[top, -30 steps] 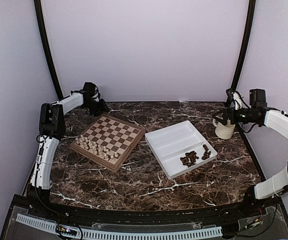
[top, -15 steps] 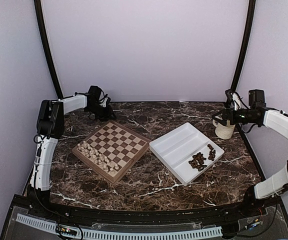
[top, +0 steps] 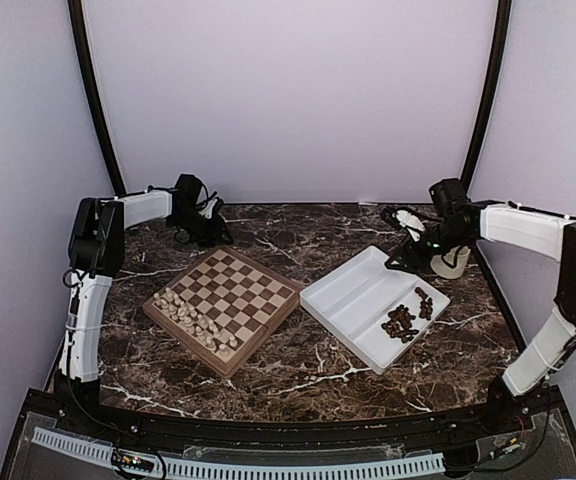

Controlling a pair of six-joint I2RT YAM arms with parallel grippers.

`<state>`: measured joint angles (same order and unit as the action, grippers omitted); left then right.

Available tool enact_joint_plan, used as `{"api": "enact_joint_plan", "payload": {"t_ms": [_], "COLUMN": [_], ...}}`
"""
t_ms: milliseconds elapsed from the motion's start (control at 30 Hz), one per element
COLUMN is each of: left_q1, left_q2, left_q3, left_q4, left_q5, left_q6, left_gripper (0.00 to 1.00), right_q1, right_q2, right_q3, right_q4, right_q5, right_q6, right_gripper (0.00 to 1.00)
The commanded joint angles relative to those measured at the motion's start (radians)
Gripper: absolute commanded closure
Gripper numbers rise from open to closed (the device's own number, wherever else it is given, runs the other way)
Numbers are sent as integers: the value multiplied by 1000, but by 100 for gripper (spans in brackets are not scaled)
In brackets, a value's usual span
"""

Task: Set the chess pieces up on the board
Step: Position the chessboard at the center of the board.

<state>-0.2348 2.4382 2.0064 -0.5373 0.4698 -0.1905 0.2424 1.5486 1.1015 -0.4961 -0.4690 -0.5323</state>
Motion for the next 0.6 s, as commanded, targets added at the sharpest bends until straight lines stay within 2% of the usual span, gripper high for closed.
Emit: {"api": "enact_joint_plan", "payload": {"t_ms": [0,100,200,367,567], "left_q1": [-14,-14,-14,-14,-15], "left_q2": [-60,-67,-69,-73,-82], "left_q3": [-46,-57,-55,-55,-94], "left_q4": [-96,-89,-88,-98,-93], "left_q5": [-4,-9,-14,-15,-7], "left_q6": [14,17,22,31,35], "left_gripper": [62,62,62,61,60], "right_q1": [73,98,97,75,27], "right_q2": [135,273,395,499,530], "right_q3": [118,211,308,388,402], "right_q4": [-6,-19,-28,6,32], "right_q5": [70,104,160,252,301], "right_q6": [-25,28,91,177,263], "right_gripper": [56,72,81,84,85]}}
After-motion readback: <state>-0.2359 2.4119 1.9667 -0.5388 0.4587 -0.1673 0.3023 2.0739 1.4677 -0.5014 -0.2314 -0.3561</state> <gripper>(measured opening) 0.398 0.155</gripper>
